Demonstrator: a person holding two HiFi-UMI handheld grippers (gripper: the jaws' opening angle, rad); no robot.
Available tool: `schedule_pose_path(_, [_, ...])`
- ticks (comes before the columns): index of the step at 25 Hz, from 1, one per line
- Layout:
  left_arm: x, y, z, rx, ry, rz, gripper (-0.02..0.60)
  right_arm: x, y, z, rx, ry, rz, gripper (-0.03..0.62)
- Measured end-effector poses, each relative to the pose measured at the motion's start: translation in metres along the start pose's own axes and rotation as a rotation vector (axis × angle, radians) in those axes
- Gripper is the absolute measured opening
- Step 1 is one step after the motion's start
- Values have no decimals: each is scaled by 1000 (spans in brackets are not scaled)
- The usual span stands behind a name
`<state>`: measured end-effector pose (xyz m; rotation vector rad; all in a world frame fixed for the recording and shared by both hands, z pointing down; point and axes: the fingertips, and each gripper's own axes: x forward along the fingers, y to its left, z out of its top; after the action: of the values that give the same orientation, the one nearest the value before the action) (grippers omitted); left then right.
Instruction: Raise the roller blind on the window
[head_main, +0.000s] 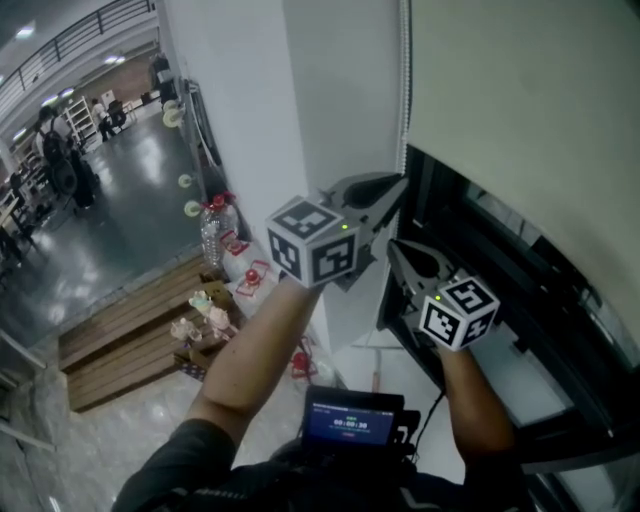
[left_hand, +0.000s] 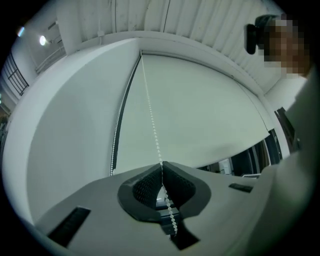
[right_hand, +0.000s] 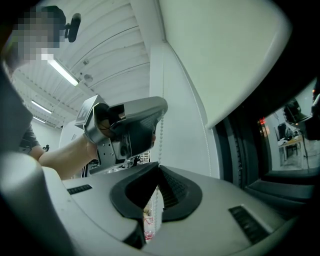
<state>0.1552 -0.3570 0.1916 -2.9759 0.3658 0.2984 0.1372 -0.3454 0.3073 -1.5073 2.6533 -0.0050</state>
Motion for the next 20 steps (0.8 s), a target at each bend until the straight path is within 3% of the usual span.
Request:
schedule_pose_path(9, [-4,1,-4,38,16,21,9,4,2,-5,2,7,22,0])
schedule_pose_path(12, [-7,2,-21,56,45,42,9,6,0,-22,27,39,20,0])
schedule_pose_path(20, [-13,7,-75,18,131,81,8,8,-14,-74,82,133,-3,0])
